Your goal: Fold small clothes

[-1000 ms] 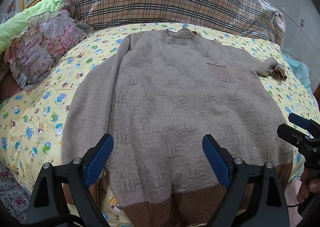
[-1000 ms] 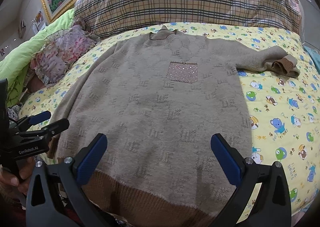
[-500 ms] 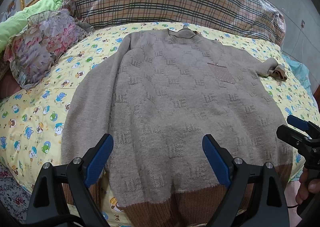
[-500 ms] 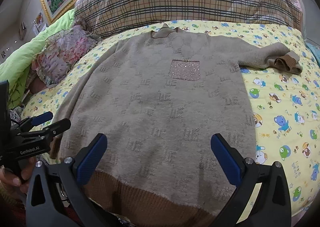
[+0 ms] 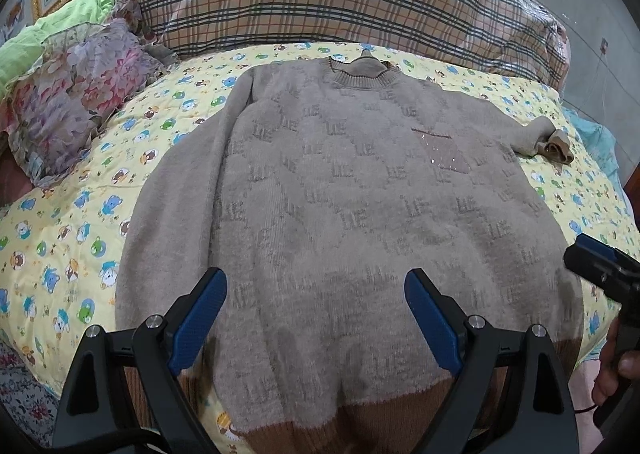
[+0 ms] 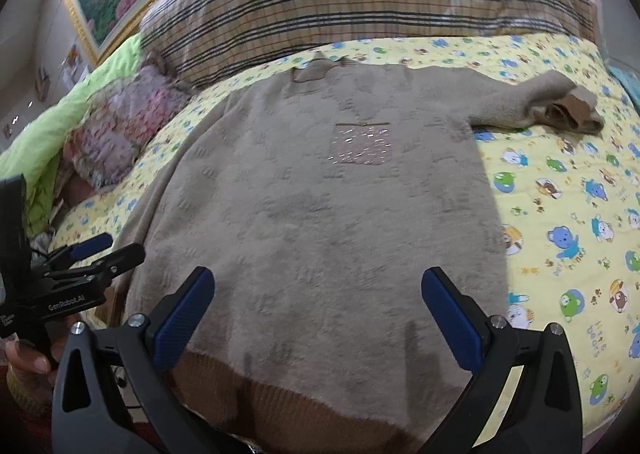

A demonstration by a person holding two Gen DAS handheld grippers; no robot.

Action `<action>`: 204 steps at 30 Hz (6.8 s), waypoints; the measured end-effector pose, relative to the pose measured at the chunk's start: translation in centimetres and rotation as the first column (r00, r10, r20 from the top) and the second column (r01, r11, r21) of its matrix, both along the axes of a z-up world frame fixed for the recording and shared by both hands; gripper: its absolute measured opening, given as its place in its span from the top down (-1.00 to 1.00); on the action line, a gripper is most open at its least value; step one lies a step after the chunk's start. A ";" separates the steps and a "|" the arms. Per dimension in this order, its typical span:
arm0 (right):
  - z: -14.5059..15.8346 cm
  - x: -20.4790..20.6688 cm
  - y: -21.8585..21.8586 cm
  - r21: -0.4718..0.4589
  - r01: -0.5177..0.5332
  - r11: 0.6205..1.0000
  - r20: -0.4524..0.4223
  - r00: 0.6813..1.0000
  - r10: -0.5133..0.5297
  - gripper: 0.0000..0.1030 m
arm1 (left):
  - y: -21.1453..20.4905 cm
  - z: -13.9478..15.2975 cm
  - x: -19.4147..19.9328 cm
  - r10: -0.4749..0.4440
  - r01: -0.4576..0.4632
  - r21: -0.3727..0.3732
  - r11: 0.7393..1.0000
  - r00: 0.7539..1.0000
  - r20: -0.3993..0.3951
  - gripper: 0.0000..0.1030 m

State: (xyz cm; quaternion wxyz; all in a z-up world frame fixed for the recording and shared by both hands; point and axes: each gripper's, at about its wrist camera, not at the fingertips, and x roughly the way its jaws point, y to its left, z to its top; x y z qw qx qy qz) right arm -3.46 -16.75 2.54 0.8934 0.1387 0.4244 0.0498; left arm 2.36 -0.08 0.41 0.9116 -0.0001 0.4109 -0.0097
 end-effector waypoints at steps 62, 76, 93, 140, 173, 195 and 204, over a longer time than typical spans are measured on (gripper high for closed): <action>-2.5 26.8 3.4 0.365 -0.320 0.874 -0.093 0.922 0.376 0.01 | 4.2 -2.1 21.6 -0.084 0.083 -0.020 0.996 0.993 -0.082 -0.78; 1.3 16.2 -12.0 0.247 0.109 0.963 -0.009 0.994 -0.111 0.01 | -0.7 -4.6 27.9 -0.286 0.286 -0.030 0.958 0.943 -0.171 0.94; -3.3 22.9 -15.7 0.053 0.204 0.978 -0.157 0.968 -0.193 -0.10 | 7.6 -3.1 25.1 -0.159 0.106 -0.259 0.960 0.968 -0.192 0.94; -0.5 10.8 0.9 0.205 -0.084 0.975 -0.095 0.990 0.106 0.15 | 10.1 -6.7 1.1 -0.041 0.021 -0.055 0.998 0.923 -0.383 -0.47; -2.7 7.3 -5.9 0.233 0.121 0.965 -0.141 0.986 -0.090 0.08 | -5.6 -5.1 21.5 -0.390 0.234 -0.476 0.848 0.884 -0.260 0.50; 4.4 18.9 -2.5 0.381 -0.175 0.908 0.068 0.985 0.161 0.81 | 11.1 -4.8 21.0 0.105 -0.114 -0.055 0.992 0.983 -0.149 -0.45; 14.3 19.8 -12.2 0.238 -0.077 0.968 0.219 0.976 0.024 0.81 | 10.7 -5.4 25.9 0.200 -0.209 -0.040 0.977 0.965 -0.170 -0.50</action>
